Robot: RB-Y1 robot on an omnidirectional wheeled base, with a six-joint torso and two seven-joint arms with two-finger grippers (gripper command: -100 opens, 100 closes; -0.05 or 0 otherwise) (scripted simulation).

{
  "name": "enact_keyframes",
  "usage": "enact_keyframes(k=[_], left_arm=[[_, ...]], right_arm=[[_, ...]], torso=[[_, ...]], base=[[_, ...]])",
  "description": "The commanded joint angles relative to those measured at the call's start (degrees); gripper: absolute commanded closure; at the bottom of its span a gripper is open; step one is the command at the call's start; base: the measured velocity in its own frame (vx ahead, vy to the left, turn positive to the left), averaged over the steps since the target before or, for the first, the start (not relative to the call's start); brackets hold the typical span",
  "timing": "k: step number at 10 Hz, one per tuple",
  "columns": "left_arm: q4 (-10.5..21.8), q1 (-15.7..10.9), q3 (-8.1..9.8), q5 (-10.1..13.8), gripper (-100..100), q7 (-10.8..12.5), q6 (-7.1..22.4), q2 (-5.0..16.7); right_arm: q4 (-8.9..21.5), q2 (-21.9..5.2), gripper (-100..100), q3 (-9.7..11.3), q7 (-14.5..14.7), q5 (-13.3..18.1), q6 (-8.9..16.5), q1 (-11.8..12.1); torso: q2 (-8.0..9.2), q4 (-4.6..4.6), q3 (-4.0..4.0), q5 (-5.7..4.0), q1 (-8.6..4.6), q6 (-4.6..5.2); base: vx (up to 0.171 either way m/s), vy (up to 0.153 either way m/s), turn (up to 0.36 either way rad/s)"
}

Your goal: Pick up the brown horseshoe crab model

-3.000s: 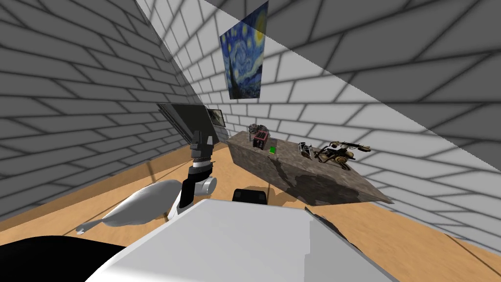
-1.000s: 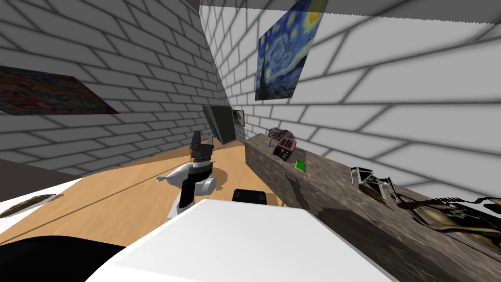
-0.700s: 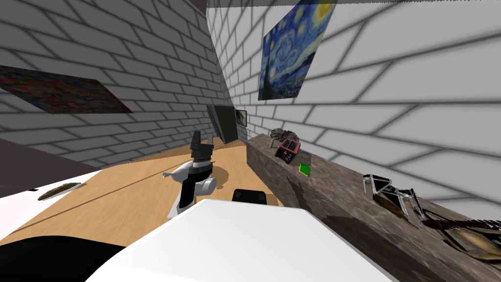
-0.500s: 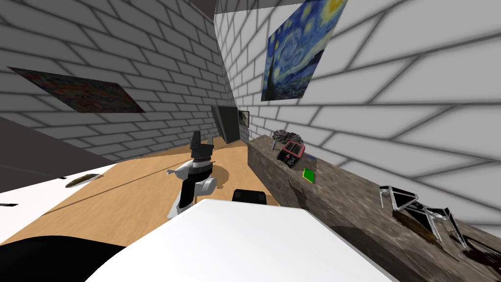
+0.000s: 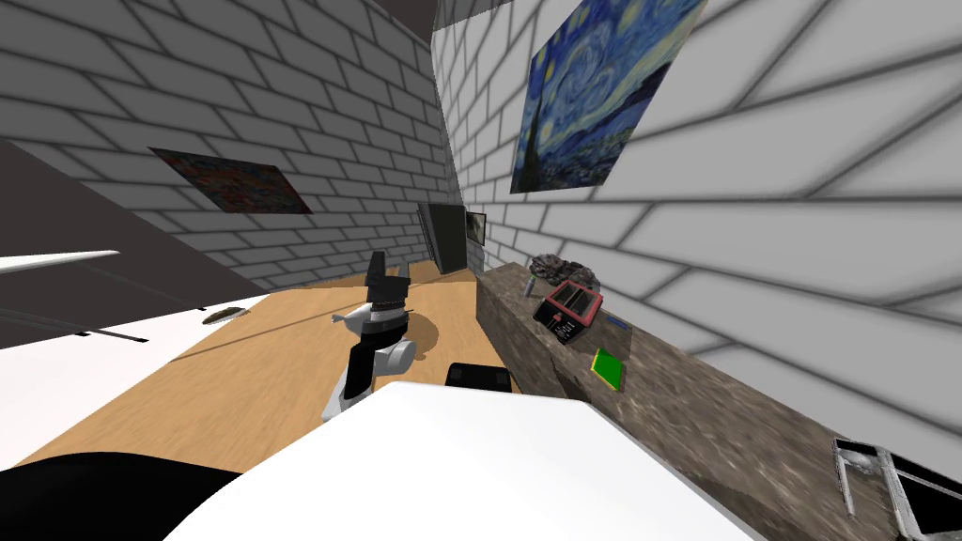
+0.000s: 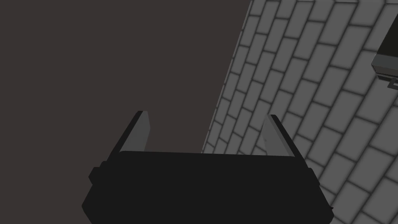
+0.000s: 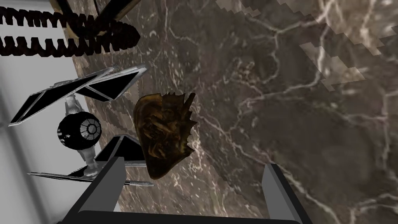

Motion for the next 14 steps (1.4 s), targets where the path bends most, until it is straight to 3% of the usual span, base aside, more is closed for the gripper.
enact_keyframes(k=[1, 2, 3, 4, 5, 6, 7, 8, 9, 12, 14], left_arm=[[0.0, 0.0, 0.0, 0.0, 0, 0.0, 0.0, 0.0], [0.0, 0.0, -0.01, 0.0, 0, 0.0, 0.0, -0.01], [0.0, -0.01, -0.01, 0.0, 0, 0.0, 0.0, -0.01], [0.0, 0.0, -0.01, 0.0, 0, 0.0, 0.0, -0.02], [0.0, 0.0, -0.01, 0.0, 0, 0.0, 0.0, -0.02], [0.0, 0.0, -0.01, 0.0, 0, 0.0, 0.0, -0.02], [0.0, -0.01, -0.01, 0.0, 0, 0.0, 0.0, -0.02], [0.0, -0.01, -0.02, 0.0, 0, 0.0, 0.0, -0.02], [0.0, -0.01, -0.02, 0.0, 0, 0.0, 0.0, -0.02], [0.0, -0.01, -0.02, 0.0, 0, 0.0, 0.0, -0.02], [0.0, -0.01, -0.02, 0.0, 0, 0.0, 0.0, -0.02]], right_arm=[[0.0, 0.0, -100, 0.0, 0.0, 0.0, 0.0, 0.0], [0.06, -0.01, 0, -0.08, 0.03, 0.07, -0.12, -0.06], [2.91, 1.36, -100, -1.68, 2.89, 0.52, -2.97, -2.0], [4.19, 1.36, -100, -1.68, 3.13, 0.52, -3.05, -2.0], [6.2, 2.74, -100, -3.29, 5.43, 0.98, -5.5, -3.94], [8.23, 2.74, -100, -3.29, 6.24, 0.98, -5.99, -3.94], [8.33, 2.74, -100, -3.29, 6.24, 0.98, -5.99, -3.94], [10.58, 4.12, -100, -4.9, 8.74, 1.43, -8.59, -5.88], [12.34, 4.12, -100, -4.9, 9.35, 1.43, -8.92, -5.88], [18.02, 6.89, -100, -8.11, 14.55, 2.34, -14.21, -9.75], [20.76, 6.89, -100, -8.11, 15.57, 2.34, -14.8, -9.75]], torso=[[0.0, 0.0, 0.0, 0.0, 0.0, 0.0], [0.21, 0.04, 0.11, 0.06, 0.35, 0.05], [0.37, 0.09, 0.21, 0.14, 0.62, 0.07], [0.31, 0.08, 0.19, 0.16, 0.71, 0.07], [0.3, 0.07, 0.18, 0.18, 0.75, 0.08], [0.28, 0.07, 0.17, 0.17, 0.73, 0.07], [0.33, 0.07, 0.18, 0.19, 0.76, 0.08], [0.44, 0.1, 0.25, 0.19, 0.81, 0.08], [0.47, 0.11, 0.27, 0.19, 0.83, 0.09], [0.5, 0.11, 0.29, 0.2, 0.82, 0.08], [0.48, 0.11, 0.28, 0.21, 0.85, 0.09]], base=[[0.048, -0.085, 0.04], [0.01, -0.017, 0.002], [0.052, -0.012, -0.018], [0.058, -0.008, -0.01], [0.061, -0.016, -0.023], [0.047, -0.01, -0.008], [0.002, 0.007, -0.013], [0.01, 0.011, -0.034], [0.008, 0.008, -0.026], [0.009, 0.01, -0.032], [0.009, 0.01, -0.029]])
